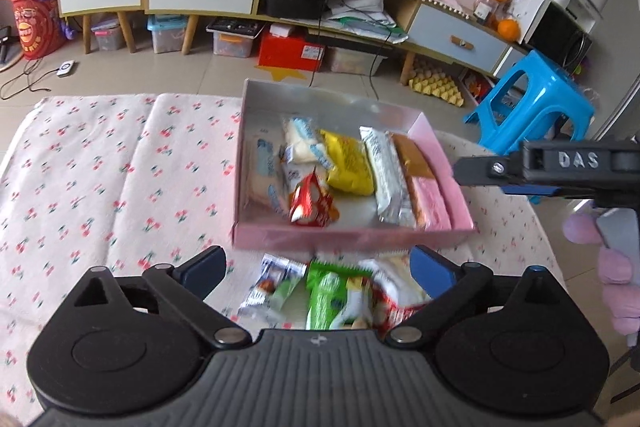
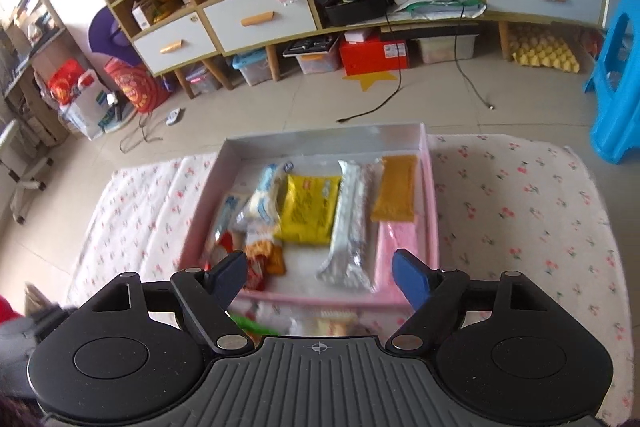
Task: Organize snacks
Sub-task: 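Lift both tools out of the box back over the snack pile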
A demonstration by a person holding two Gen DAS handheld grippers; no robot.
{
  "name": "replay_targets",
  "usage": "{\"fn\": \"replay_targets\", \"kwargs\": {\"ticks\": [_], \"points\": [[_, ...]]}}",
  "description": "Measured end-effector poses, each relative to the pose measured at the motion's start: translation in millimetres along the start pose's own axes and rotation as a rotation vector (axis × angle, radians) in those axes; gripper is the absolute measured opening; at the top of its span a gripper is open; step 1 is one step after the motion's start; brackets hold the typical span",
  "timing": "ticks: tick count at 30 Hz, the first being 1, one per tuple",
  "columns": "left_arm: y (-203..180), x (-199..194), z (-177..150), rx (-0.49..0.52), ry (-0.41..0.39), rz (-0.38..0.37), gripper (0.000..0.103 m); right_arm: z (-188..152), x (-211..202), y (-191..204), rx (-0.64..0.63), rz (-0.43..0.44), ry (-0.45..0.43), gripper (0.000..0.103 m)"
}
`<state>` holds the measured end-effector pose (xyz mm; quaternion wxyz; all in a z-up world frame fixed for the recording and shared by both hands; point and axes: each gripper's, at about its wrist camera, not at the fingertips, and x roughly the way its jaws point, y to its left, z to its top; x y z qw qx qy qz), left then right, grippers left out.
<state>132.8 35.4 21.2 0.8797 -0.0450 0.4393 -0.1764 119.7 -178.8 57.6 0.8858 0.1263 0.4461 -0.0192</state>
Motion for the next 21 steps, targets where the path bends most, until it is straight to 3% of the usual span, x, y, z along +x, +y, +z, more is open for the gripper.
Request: {"fn": "replay_targets", "kwargs": {"ticks": [10, 18, 21], "points": [[-5, -11, -27, 0.036, 0.018, 0.068, 0.102, -59, -21, -2, -0.065, -0.029, -0.025, 0.085], [-6, -5, -50, 0.037, -0.033, 0.086, 0.102, -95, -20, -12, -0.098, -0.072, -0.057, 0.085], [-8, 4, -56, 0.05, -0.018, 0.085, 0.102, -101, -17, -12, -0.137, -0.079, -0.045, 0.085]]}}
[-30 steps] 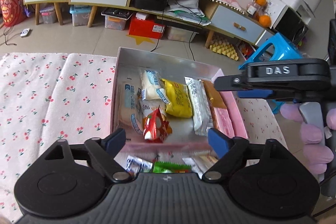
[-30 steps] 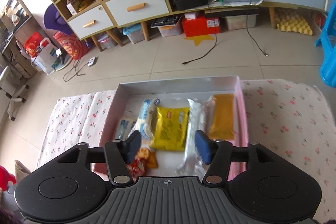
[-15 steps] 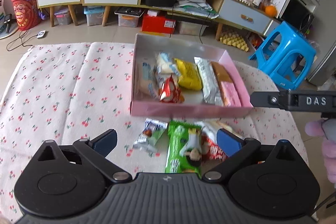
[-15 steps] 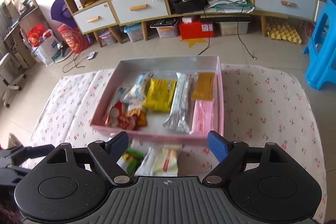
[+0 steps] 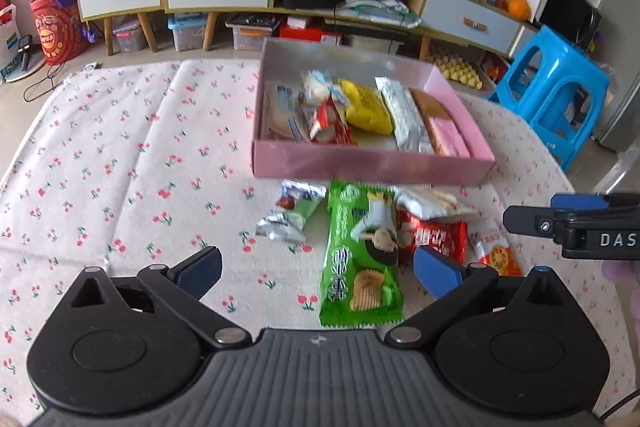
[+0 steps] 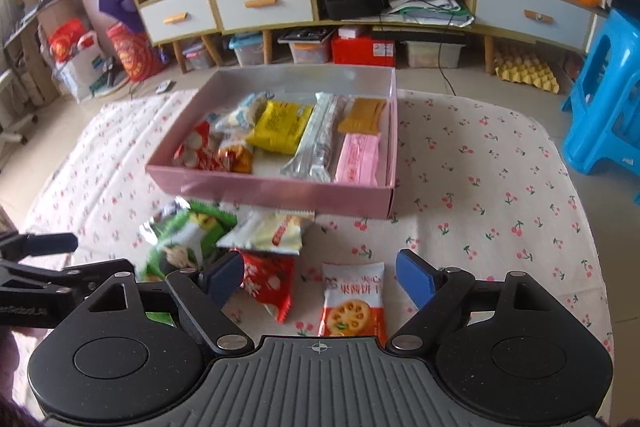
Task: Organize snacks
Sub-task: 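Lift both tools out of the box back over the snack pile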
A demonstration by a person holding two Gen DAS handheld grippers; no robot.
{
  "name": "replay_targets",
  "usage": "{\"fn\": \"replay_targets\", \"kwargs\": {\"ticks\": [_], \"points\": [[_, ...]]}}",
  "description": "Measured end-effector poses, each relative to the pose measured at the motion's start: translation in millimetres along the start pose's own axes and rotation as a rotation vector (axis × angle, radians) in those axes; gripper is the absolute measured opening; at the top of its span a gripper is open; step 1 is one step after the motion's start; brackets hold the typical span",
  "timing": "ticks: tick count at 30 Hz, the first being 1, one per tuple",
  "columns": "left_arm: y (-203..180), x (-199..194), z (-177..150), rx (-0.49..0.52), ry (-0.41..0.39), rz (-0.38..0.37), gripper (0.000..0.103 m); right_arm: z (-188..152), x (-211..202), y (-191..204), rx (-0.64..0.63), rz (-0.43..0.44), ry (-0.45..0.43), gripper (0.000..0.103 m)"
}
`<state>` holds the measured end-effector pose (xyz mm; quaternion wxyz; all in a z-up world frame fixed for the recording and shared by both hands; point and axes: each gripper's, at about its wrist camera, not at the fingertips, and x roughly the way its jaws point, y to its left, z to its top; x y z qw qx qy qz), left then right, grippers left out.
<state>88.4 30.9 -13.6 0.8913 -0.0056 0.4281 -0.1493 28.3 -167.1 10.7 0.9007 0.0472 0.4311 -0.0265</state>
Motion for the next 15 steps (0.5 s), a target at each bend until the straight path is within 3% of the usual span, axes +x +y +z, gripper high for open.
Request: {"fn": "replay_targets", "kwargs": {"ticks": [7, 15], "points": [[-12, 13, -9, 0.063, -0.009, 0.012, 0.099, -13, 16, 2, -0.069, -0.035, 0.055, 0.085], [-11, 25, -10, 0.059, -0.01, -0.002, 0.083, -26, 37, 1, -0.124, -0.066, 0.134, 0.085]]}}
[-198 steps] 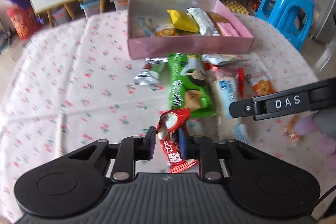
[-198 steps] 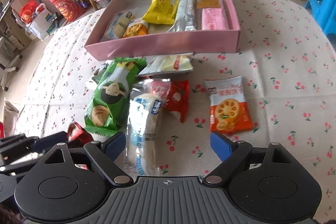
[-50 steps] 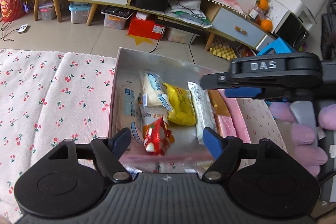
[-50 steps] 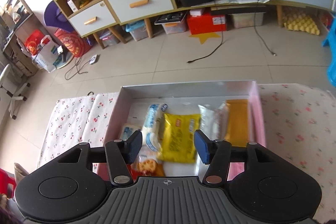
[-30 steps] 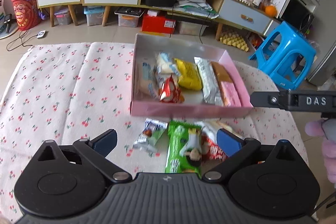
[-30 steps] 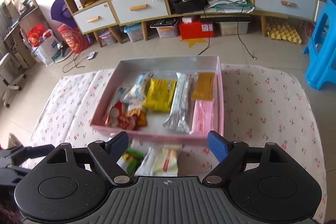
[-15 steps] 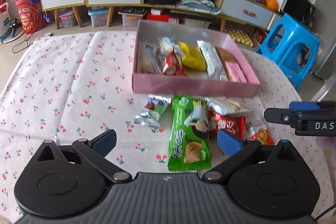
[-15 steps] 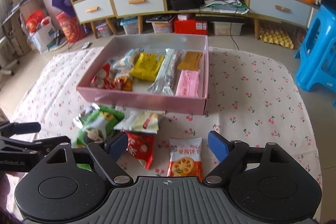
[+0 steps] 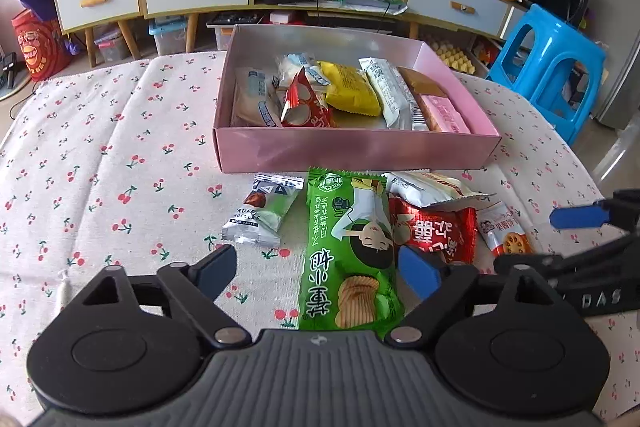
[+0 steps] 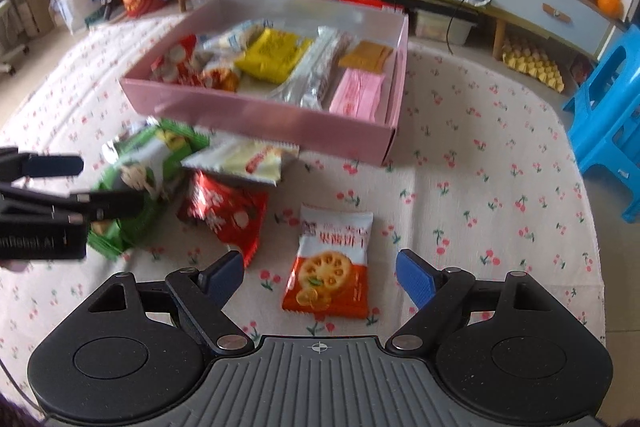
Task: Organize snacks
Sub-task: 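Lift both tools out of the box back over the snack pile, then grasp the green biscuit packet with the left tool while the right tool grasps the jam biscuit packet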
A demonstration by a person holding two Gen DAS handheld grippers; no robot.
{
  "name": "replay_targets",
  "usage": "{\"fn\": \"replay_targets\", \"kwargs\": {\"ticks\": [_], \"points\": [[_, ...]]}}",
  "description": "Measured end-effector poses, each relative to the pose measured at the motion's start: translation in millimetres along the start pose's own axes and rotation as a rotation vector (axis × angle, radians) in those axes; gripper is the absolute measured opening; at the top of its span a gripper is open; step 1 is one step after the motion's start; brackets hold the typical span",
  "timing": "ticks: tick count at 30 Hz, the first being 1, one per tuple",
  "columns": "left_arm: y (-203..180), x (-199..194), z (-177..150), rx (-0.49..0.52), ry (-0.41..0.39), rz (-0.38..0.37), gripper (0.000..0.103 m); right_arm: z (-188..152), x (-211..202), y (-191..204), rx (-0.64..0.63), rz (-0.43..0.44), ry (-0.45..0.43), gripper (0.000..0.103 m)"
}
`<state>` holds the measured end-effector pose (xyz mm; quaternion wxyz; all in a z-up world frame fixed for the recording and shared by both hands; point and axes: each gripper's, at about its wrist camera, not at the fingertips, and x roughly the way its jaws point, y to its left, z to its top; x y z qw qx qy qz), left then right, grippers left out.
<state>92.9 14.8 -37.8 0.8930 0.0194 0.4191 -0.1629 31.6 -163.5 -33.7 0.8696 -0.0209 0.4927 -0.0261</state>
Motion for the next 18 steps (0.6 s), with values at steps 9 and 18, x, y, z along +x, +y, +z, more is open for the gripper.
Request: {"fn": "replay_targets", "kwargs": {"ticks": [9, 18], "points": [[-6, 6, 1, 0.031, 0.005, -0.016, 0.066, -4, 18, -2, 0.024, -0.005, 0.075, 0.085], [-8, 5, 2, 0.054, 0.018, -0.037, 0.043, -4, 24, -5, 0.026, -0.024, 0.062, 0.083]]}}
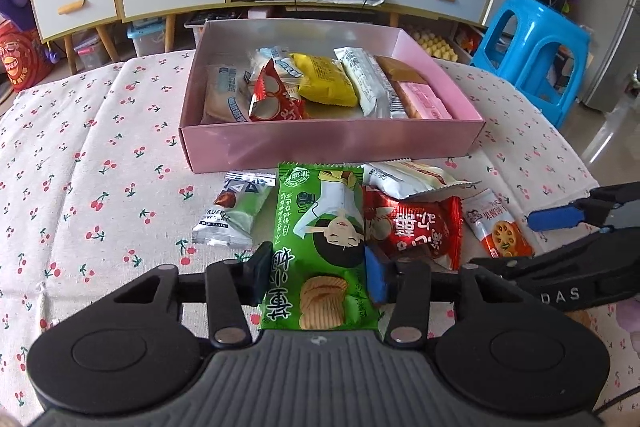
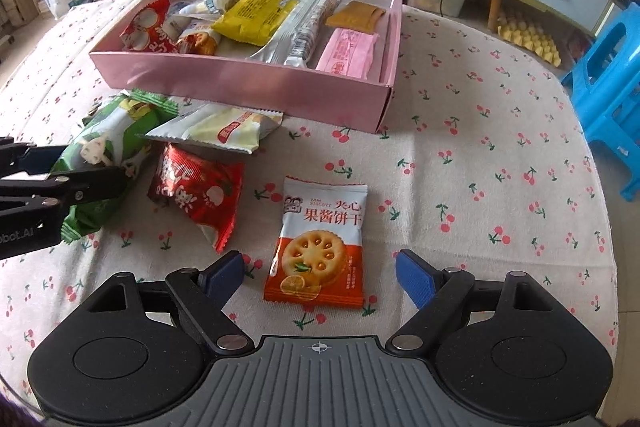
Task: Organize snacks
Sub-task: 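Grasp the green biscuit packet with the left tool while the right tool grasps the jam biscuit packet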
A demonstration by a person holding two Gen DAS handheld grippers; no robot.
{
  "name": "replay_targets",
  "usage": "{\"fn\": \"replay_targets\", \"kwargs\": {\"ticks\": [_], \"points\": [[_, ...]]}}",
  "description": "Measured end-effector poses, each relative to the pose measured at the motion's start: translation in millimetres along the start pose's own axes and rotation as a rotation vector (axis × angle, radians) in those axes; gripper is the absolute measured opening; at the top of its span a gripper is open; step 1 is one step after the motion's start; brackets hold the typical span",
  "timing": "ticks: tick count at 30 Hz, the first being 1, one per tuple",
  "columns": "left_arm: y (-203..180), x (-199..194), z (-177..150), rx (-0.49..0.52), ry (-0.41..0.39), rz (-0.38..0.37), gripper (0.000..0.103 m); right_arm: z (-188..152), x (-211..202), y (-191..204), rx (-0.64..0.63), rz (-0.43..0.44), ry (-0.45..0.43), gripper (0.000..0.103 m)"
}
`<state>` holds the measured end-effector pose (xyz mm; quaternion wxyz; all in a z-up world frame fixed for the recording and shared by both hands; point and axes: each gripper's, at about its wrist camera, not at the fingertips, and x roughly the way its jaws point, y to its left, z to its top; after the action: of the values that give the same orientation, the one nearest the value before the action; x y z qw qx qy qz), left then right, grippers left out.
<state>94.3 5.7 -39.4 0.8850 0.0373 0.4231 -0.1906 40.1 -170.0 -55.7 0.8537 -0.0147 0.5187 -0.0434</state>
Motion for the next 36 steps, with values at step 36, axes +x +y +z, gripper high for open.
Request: {"fn": "replay_targets", "kwargs": {"ticks": [36], "points": [[18, -13, -5, -0.022, 0.055, 0.003, 0.045, 11, -8, -1, 0.104, 0.102, 0.031, 0.044]]}}
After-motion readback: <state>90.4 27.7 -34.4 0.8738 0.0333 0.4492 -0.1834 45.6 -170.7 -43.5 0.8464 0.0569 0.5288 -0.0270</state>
